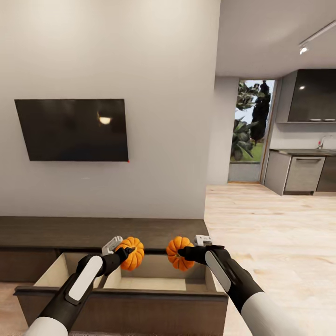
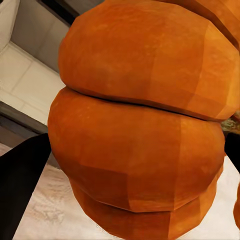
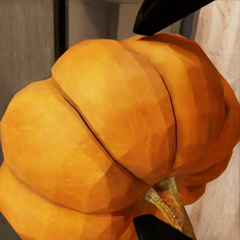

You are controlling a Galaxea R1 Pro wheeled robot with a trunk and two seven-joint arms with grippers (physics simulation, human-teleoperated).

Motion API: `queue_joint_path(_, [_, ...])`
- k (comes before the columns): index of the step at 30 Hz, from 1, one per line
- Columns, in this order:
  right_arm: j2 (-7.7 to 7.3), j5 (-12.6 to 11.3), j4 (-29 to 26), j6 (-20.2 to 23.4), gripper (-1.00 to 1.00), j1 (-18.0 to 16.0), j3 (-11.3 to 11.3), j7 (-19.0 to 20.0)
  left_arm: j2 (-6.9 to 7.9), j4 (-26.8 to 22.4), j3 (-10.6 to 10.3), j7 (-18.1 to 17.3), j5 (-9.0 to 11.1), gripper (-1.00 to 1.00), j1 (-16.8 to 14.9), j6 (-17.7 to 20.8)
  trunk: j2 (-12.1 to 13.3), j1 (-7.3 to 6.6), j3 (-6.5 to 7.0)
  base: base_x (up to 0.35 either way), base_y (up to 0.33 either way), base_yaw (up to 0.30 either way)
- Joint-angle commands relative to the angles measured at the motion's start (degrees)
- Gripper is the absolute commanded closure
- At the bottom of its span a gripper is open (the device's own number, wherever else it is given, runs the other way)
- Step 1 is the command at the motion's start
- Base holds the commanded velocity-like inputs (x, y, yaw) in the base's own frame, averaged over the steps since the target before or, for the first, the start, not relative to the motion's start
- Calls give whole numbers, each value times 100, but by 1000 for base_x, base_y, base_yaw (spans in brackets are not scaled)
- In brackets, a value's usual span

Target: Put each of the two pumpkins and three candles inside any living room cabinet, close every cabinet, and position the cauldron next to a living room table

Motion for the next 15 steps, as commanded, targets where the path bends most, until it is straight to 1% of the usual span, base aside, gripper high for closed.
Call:
queue_joint_path(1, [-1, -62, -10, 15, 100, -5, 13, -67, 6, -10, -18, 63, 63, 100, -4, -44, -45, 22, -25, 0, 0, 0])
queue_joint_path(5, [-2, -62, -10, 15, 100, -5, 13, -71, -13, -10, -27, 63, 63, 100, -4, -139, -206, 110, -97, 0, 0, 0])
queue_joint_path(15, [3, -55, -10, 8, 100, -5, 13, -78, -29, -10, -36, 64, 63, 100, -4, -159, -607, 330, -276, 0, 0, 0])
